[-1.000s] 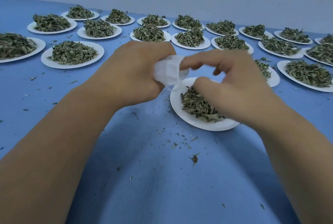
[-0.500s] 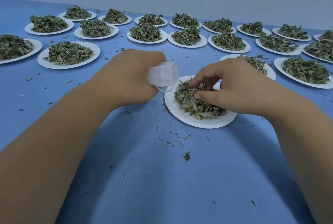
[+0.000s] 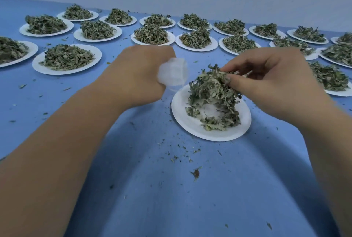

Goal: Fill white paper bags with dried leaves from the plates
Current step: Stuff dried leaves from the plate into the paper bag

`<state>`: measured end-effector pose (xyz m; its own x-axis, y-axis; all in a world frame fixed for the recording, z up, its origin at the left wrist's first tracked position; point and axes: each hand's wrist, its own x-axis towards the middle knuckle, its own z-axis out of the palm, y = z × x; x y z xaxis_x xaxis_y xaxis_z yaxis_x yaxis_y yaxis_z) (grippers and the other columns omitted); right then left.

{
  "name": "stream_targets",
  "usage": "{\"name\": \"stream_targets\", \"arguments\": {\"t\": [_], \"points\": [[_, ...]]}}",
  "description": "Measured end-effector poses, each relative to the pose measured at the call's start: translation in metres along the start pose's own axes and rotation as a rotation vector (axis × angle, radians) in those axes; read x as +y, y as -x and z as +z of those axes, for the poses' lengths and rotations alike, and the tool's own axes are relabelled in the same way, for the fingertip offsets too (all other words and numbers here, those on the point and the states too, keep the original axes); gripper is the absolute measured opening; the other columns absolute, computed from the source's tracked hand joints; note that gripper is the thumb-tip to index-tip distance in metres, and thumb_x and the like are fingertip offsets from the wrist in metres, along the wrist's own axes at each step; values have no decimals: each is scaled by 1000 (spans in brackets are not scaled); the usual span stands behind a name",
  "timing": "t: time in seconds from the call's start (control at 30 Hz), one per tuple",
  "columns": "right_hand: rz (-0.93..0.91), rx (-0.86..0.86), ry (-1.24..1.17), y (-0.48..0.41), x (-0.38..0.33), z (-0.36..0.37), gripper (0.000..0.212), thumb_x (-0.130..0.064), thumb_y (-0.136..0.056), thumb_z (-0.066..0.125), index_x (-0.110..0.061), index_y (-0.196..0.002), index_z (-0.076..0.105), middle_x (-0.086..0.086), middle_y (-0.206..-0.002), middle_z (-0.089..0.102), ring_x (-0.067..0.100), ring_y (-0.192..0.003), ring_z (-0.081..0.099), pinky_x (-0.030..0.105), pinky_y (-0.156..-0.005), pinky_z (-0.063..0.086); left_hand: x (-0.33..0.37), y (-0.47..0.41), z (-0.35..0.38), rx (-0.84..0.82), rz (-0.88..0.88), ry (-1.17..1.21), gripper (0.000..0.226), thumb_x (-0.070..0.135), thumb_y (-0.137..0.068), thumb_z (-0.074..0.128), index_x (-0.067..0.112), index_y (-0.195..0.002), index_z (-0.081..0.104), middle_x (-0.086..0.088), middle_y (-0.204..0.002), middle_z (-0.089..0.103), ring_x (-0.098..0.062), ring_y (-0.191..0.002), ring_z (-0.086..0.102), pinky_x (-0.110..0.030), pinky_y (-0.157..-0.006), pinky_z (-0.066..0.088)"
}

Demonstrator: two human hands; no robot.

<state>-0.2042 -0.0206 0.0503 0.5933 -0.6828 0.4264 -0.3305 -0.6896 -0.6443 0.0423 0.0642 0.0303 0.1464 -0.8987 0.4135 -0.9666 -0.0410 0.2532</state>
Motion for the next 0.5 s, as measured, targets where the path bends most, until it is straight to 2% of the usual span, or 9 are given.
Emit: {"name": "stream_targets", "arguments": {"t": [0.07, 0.13, 0.23, 0.37, 0.5], "points": [[-15, 18, -19, 1, -2, 2, 20, -17, -85, 79, -36, -84, 77, -18, -77, 73, 13, -68, 66, 30, -70, 55, 1, 0, 1, -38, 29, 6, 29, 11, -77, 61, 29, -100, 59, 8, -83, 59, -21, -81, 53, -24, -58, 39], [-32, 18, -24, 2, -4, 5, 21, -16, -85, 79, -37, -84, 77, -18, -77, 73, 16, -68, 66, 32, -71, 57, 5, 1, 4, -41, 82, -1, 28, 9, -77, 61, 25, -100, 59, 5, -86, 60, -23, -82, 54, -31, -61, 43], [-51, -2, -26, 3, -7, 8, 24, -13, -85, 79, -37, -85, 77, -20, -78, 73, 2, -63, 64, 26, -67, 55, 12, 1, 6, -39, 98, -10, 26, 16, -79, 64, 26, -103, 59, 4, -89, 62, -26, -84, 55, -37, -65, 48], [-49, -13, -31, 4, -10, 15, 24, -11, -85, 78, -34, -84, 76, -22, -78, 72, -7, -60, 61, 10, -62, 46, 19, 2, 9, -87, 98, -1, 34, 14, -76, 64, 31, -104, 57, 6, -90, 62, -25, -86, 56, -42, -68, 52], [-46, -27, -31, 6, -13, 21, 22, -11, -85, 78, -32, -87, 77, -22, -81, 73, -10, -63, 63, 11, -64, 48, 26, 4, 9, -102, 107, 10, 35, 16, -74, 63, 34, -102, 55, 7, -87, 61, -25, -84, 56, -40, -67, 50]]}}
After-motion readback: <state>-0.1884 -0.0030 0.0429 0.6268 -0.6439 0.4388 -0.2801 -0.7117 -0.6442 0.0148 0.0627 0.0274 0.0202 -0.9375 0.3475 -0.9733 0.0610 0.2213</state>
